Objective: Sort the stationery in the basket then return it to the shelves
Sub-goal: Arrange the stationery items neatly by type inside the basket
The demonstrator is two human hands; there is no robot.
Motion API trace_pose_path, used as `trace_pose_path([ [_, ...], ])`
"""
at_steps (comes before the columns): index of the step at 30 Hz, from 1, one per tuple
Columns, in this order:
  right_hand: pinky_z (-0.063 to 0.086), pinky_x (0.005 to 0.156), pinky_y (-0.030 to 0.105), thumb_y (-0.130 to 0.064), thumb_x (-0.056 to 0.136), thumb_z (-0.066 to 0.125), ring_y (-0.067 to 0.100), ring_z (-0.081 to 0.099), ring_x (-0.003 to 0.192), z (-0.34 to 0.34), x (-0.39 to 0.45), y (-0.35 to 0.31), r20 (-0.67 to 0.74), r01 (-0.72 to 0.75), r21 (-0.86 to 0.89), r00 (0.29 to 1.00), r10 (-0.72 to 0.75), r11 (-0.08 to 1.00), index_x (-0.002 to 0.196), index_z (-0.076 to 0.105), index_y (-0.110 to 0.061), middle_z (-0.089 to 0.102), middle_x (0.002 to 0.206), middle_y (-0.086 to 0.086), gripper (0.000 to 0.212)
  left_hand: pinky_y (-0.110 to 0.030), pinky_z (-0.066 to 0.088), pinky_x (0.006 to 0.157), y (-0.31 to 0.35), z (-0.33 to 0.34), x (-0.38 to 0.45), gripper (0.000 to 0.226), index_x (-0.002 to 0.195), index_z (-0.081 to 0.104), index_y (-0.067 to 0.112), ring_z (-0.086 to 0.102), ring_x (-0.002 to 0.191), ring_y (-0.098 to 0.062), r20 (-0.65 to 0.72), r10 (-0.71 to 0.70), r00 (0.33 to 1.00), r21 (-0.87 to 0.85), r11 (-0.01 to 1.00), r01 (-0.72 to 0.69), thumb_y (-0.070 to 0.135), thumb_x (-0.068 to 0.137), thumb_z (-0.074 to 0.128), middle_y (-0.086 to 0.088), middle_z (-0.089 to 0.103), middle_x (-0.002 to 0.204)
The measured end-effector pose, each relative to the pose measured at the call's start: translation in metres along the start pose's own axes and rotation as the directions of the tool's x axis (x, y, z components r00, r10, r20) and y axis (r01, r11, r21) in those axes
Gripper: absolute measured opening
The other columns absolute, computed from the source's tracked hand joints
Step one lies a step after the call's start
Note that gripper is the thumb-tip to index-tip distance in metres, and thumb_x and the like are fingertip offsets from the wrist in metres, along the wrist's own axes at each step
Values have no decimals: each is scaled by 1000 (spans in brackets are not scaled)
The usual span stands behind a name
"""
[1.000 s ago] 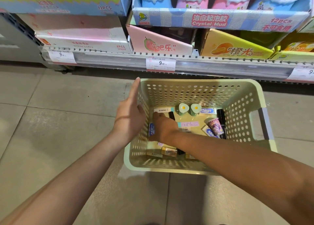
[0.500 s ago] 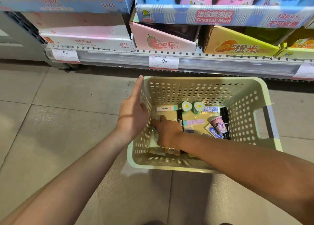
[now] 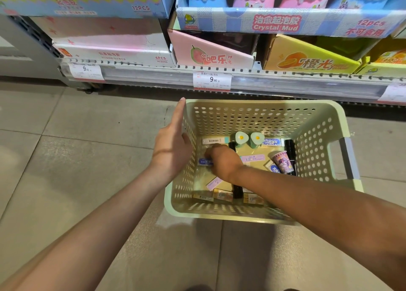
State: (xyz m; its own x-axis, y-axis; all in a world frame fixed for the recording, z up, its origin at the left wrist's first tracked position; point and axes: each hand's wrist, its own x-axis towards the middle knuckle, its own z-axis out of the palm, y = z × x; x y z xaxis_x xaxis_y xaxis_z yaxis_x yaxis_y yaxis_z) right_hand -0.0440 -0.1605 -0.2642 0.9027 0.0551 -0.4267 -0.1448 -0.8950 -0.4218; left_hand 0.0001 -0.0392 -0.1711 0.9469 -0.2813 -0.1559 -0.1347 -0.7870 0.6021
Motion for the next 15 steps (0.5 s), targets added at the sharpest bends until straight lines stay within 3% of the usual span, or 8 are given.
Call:
trace_pose_path([
  [3, 52, 84, 34, -1, 80, 59, 30, 55, 108, 4, 4, 5, -20, 23, 42, 1000, -22, 999, 113, 65, -13, 56, 115, 11, 35, -9, 34, 44, 0, -1, -1, 74, 149, 12, 30, 42, 53, -4, 1, 13, 1000, 9, 1000, -13, -3, 89, 41, 2, 51, 74],
  [11, 50, 89, 34, 3, 79, 55, 29, 52, 113, 14, 7, 10, -43, 61, 96, 997, -57, 993, 117, 63, -17, 56, 116, 9, 44, -13, 28, 47, 0, -1, 0, 76, 148, 12, 30, 44, 55, -4, -2, 14, 1000, -2, 1000, -14, -5, 88, 41, -3, 55, 80],
  [15, 45, 96, 30, 1, 79, 60, 28, 50, 118, 10, 7, 12, 25, 77, 92, 997, -79, 993, 128, 55, -14, 52, 125, 11, 51, -21, 37, 63, 1, 0, -1, 76, 148, 11, 31, 52, 66, -12, -6, 11, 1000, -27, 1000, -11, -5, 88, 41, -5, 60, 94],
])
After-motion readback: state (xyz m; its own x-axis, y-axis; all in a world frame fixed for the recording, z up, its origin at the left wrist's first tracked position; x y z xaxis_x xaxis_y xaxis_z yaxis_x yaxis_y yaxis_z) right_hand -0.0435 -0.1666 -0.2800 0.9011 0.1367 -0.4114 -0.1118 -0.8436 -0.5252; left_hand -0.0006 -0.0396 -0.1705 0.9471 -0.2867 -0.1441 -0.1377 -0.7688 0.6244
